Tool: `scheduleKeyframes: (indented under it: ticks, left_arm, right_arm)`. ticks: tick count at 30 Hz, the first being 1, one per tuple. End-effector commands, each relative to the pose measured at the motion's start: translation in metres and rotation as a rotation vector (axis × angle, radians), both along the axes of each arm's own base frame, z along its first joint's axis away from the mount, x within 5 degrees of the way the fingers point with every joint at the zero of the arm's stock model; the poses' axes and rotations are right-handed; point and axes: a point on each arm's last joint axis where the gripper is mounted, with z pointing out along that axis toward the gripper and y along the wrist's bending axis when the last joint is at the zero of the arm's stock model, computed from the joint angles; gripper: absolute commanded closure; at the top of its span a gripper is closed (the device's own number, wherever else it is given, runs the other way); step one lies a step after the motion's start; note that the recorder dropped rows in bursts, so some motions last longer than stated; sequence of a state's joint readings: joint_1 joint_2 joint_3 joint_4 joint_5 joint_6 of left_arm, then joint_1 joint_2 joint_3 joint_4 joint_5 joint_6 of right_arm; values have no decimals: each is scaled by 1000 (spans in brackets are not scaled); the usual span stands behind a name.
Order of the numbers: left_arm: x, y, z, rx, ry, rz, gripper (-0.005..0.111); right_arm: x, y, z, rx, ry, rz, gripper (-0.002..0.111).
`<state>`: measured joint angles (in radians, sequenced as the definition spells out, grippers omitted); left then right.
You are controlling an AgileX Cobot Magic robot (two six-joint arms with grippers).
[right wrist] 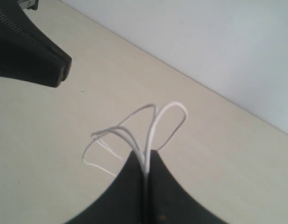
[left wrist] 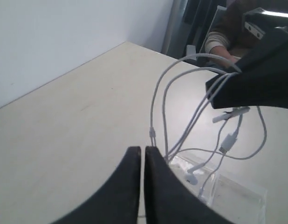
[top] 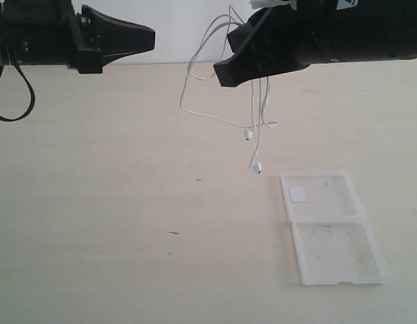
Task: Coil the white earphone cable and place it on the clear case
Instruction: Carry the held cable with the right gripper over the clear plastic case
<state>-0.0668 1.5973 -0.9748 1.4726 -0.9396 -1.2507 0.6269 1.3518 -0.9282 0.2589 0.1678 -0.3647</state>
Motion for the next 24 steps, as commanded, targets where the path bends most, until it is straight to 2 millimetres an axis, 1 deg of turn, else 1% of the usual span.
scheduleKeyframes:
  ticks: [1,6,9,11,13,15,18,24]
  left_arm:
    - [0,7,2,-29,2,-5,107]
    - [-5,20,-5,-100,-7,1,107]
    - [-15,33,-8,-177,-44,-5,107]
    - [-24,41,-10,-208,-68,11,107]
    - [-33,50,-14,-207,-70,50,107]
    - [-44,52,-16,-201,-72,65,107]
    - [-60,51,-18,-190,-93,75,107]
    - [-95,47,-20,-194,-139,106,107]
  right_arm:
    - [0,-2,7,9,-25,-5,108]
    - [-8,-11,21,23,-50,-6,108]
    - [-14,-21,27,19,-40,-17,108]
    - [-17,-29,28,10,-22,-29,108]
    - [-20,-36,26,5,-15,-45,108]
    - [-24,-44,21,0,-7,-63,108]
    - [-31,-53,14,8,6,-89,108]
    - [-47,-62,-1,31,44,-115,108]
